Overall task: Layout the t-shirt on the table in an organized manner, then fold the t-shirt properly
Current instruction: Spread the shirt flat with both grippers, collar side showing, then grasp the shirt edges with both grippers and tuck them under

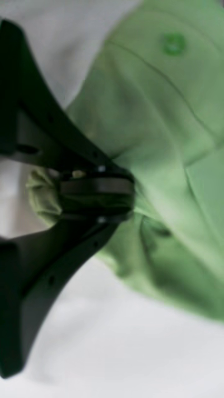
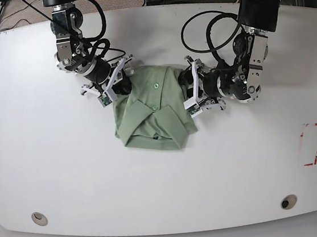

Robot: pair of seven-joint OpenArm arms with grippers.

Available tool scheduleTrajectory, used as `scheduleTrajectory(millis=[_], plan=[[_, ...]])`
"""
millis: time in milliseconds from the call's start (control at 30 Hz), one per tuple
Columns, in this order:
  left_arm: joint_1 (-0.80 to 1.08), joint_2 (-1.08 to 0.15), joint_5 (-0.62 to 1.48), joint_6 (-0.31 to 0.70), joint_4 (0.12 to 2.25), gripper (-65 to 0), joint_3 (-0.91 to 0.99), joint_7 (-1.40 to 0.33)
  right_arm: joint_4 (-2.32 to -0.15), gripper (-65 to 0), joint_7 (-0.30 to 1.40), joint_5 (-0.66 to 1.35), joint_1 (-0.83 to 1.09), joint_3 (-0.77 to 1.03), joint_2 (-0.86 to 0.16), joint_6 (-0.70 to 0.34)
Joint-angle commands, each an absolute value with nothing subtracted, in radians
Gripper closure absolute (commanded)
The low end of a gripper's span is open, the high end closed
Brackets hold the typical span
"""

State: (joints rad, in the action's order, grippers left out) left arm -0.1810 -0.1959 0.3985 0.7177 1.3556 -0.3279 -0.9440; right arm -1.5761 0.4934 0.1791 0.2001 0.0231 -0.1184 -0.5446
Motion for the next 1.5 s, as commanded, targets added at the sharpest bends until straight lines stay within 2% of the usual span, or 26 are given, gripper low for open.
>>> scheduleTrajectory(millis=[0, 300, 733, 1000, 1133, 1467], plan=[[-0.185, -0.206, 0.334, 0.698, 1.348, -30.6, -0.329, -0.998, -1.623, -7.3, 0.522, 0.163, 0.229, 0.021, -0.119, -0.549], [-0.206, -0.214, 0.338, 0.698, 1.414, -30.6, -0.312, -1.055, -1.732, -7.3, 0.596, 0.157, 0.248, 0.024, -0.085, -0.549], [-0.206, -0.203, 0.338, 0.698, 1.81, -30.6, -0.093, -1.225, -1.929, -7.3, 0.742, 0.16, 0.196, 0.111, -0.113, -0.555], [-0.205, -0.044, 0.338, 0.698, 1.945, -30.8, 0.102, -1.262, -1.911, -7.8, 0.756, 0.156, 0.133, 0.159, -0.116, -0.556], [-0.206, 0.03, 0.338, 0.698, 1.94, -31.0, 0.085, -1.303, -1.879, -7.8, 0.756, 0.156, 0.11, 0.157, -0.116, -0.556], [-0.13, 0.053, 0.334, 0.698, 1.847, -30.8, -0.088, -1.253, -1.804, -7.5, 0.756, 0.163, 0.099, 0.068, -0.107, -0.555]])
